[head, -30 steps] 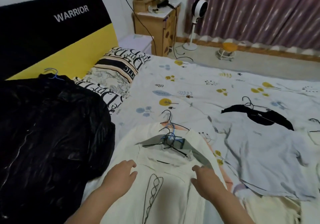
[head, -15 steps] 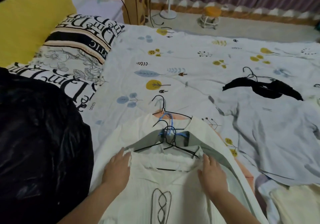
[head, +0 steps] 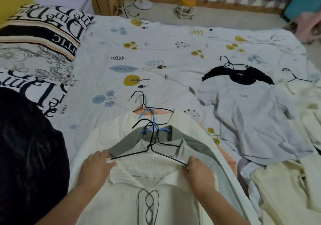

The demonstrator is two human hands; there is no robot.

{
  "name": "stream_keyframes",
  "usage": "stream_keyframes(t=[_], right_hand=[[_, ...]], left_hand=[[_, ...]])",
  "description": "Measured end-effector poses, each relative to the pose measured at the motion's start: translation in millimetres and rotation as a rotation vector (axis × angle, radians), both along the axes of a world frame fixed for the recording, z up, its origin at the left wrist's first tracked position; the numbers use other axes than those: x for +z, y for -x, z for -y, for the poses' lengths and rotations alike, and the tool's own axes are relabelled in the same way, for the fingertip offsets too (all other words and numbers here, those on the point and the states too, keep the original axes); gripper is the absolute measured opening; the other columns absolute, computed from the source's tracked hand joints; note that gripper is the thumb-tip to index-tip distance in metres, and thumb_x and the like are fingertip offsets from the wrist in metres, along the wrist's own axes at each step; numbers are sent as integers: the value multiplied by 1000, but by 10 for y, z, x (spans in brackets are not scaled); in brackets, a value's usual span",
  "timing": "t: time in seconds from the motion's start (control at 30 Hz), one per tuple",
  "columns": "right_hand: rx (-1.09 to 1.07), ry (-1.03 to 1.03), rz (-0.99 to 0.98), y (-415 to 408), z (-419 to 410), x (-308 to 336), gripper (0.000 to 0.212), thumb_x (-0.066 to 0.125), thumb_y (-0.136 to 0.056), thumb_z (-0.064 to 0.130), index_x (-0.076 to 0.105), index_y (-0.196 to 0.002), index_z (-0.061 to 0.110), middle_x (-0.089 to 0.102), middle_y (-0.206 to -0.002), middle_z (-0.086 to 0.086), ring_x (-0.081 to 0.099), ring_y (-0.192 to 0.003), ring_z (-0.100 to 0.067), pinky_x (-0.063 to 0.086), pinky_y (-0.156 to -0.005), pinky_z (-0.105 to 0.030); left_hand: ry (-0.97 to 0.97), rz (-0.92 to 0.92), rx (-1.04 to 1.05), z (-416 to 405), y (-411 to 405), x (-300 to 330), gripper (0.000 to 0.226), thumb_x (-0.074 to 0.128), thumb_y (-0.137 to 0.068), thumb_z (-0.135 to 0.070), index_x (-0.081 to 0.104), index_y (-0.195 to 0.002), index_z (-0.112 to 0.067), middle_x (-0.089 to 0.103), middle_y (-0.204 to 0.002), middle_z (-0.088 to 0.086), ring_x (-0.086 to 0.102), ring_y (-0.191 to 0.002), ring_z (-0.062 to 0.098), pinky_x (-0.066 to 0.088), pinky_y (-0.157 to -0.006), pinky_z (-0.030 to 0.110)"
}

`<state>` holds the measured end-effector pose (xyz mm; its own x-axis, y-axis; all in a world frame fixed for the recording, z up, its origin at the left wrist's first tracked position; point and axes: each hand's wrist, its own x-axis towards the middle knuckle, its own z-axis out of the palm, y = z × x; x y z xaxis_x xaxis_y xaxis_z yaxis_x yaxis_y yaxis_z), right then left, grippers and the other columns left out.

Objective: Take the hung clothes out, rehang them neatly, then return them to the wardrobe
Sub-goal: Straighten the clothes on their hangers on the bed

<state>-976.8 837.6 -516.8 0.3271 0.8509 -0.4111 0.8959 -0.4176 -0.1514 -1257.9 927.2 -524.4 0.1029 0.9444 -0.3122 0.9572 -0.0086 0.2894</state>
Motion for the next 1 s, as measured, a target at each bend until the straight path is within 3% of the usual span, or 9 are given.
stream_keyframes(t=[0.07,0.17,0.3,0.4,0.57,0.7,0.9,1.0], right_hand=[[-15,-35,-25,-5,67,172,14,39,-95,35,40,-94,21,58,-108,-3,58,-98,-24,34,-70,-31],[-28,-130,-22,-10,164,475,15,42,-92,35,41,-89,21,59,-104,-4,59,-95,-26,34,-67,-31],[-53,-224,-19,-9,337,935,16,45,-90,36,37,-84,22,63,-99,-5,60,-94,-26,40,-68,-32],[-39,-284,30,-29,545,1284,14,43,-88,36,39,-84,24,66,-96,-3,60,-95,-26,32,-66,-32],[-61,-382,-7,-100,1074,1812,14,44,-87,34,38,-83,22,65,-92,-3,59,-92,-26,34,-67,-29],[-77,-466,-34,-148,1617,2155,12,44,-85,35,46,-88,23,63,-97,-2,54,-102,-27,34,-68,-30],[-17,-566,-80,-262,2479,2678,12,47,-87,31,53,-91,21,62,-103,-2,56,-97,-25,38,-79,-34],[-4,-617,-121,-320,2938,2855,12,46,-88,35,48,-84,24,59,-96,2,52,-95,-22,36,-84,-34]], left_hand=[[-34,129,42,81,29,243,25,63,-85,-32,60,-100,-13,63,-101,4,57,-95,24,38,-76,31],[-117,154,47,226,60,613,21,68,-81,-31,64,-91,-13,64,-93,3,60,-85,25,35,-65,31],[-212,183,58,462,38,1113,17,70,-80,-29,66,-84,-13,64,-86,3,59,-75,26,33,-62,31],[-266,238,73,699,-15,1506,15,70,-80,-28,64,-75,-15,63,-79,2,57,-73,26,33,-62,32],[-319,281,95,1272,-78,2087,28,69,-79,-34,57,-58,-20,57,-56,-5,54,-60,18,34,-53,30],[-392,310,123,1835,-122,2469,28,73,-75,-36,59,-53,-26,58,-50,-6,54,-56,12,38,-52,26],[-472,389,188,2635,-262,2881,28,77,-71,-36,59,-52,-27,58,-49,-6,54,-53,13,42,-55,25],[-467,449,155,2989,-315,3026,25,70,-64,-52,60,-59,-30,59,-49,-6,57,-55,17,47,-58,32]])
